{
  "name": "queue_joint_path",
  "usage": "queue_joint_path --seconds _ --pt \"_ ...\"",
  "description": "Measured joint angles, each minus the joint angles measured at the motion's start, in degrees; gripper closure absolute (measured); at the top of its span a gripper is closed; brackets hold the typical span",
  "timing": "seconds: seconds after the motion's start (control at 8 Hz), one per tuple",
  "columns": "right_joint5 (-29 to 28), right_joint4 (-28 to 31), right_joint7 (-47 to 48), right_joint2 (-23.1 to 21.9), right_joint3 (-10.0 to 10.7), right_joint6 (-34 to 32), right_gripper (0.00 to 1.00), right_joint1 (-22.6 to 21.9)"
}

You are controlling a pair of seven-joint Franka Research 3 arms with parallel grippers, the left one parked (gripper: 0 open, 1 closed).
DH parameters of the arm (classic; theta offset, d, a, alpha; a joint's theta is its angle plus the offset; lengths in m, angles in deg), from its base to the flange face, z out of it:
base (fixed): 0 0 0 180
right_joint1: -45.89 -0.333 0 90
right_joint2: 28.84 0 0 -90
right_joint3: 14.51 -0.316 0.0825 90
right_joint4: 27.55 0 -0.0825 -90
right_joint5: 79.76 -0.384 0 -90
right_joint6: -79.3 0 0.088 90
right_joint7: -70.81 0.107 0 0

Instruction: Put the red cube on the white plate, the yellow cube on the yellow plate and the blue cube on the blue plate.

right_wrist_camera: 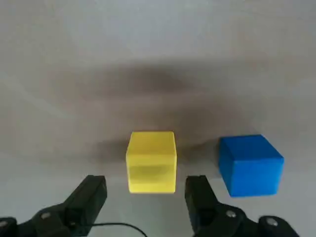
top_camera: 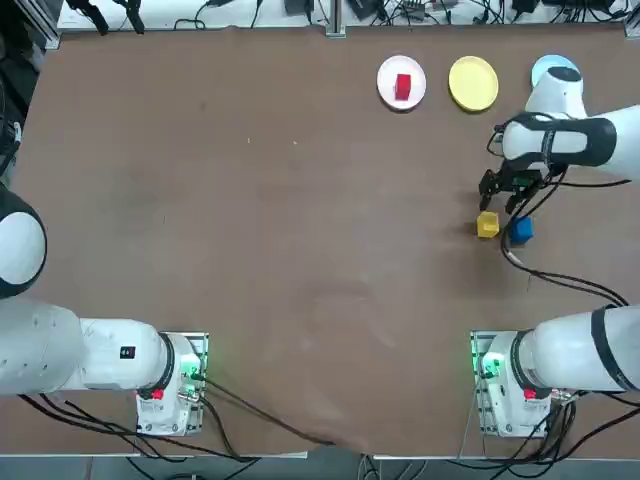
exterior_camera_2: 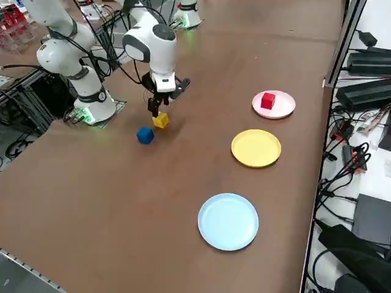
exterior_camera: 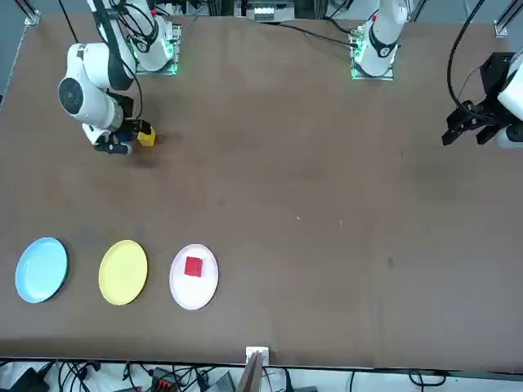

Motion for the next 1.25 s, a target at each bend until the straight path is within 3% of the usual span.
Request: queue_joint_path --seconds 0.62,1.0,1.25 --pt "0.0 1.83 -0.12 4.47 -0.02 7.86 0.03 0.0" --pt "0.0 3.07 -0.13 5.14 -0.02 8.76 0.03 0.0" --pt "0.0 4.14 -0.16 5.13 -0.02 10.6 0.08 -0.01"
